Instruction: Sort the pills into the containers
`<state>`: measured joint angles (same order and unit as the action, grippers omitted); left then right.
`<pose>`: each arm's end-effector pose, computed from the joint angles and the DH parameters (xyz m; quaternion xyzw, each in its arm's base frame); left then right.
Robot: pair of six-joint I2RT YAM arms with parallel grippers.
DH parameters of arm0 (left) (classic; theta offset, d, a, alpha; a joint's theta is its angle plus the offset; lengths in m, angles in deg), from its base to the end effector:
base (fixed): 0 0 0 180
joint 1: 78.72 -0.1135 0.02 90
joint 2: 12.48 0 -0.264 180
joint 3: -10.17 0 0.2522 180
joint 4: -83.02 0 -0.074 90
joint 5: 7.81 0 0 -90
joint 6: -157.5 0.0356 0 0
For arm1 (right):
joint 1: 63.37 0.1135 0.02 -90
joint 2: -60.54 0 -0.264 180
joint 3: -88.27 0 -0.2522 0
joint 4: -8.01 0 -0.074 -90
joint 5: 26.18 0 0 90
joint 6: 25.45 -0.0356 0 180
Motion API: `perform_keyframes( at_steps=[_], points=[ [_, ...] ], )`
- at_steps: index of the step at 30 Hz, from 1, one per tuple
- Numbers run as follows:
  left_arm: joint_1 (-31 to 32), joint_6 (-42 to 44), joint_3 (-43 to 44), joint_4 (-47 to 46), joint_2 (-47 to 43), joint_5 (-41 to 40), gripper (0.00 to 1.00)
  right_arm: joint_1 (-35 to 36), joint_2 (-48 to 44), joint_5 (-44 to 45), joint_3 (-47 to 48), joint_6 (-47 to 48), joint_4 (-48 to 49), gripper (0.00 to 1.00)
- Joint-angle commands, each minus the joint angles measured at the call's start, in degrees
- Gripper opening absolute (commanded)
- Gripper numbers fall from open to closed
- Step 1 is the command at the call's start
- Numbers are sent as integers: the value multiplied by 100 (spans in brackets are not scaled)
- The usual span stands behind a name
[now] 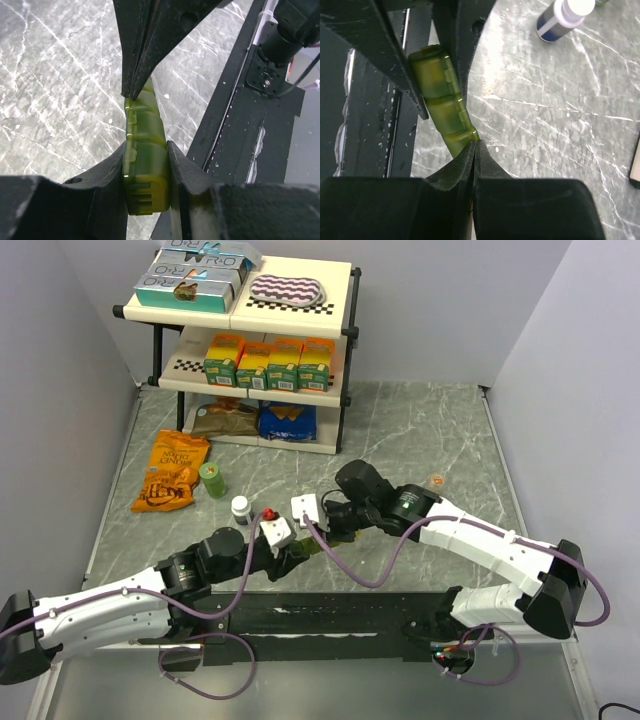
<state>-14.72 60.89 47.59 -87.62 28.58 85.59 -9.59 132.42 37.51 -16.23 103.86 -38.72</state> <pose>0.0767 -0.1621 0.2463 0.3918 0.6773 -0.3786 0.4944 0.1450 0.2247 0.3080 -0.7108 0.5487 0.2559 0.3580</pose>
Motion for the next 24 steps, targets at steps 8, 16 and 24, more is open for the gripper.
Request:
perform_keyframes(
  at_steps=[8, 16, 24],
  points=[
    [209, -727, -10, -2907, -493, 1611, 1, -218, 432, 794, 58, -248, 1284, 1],
    [209, -702, 15, -2541, -555, 1576, 1, -490, 582, 312, 373, -415, 1224, 1],
    [217, 826, 736, -572, 24, 1401, 1, -1220, 178, -647, 998, -503, 301, 28]
  ],
)
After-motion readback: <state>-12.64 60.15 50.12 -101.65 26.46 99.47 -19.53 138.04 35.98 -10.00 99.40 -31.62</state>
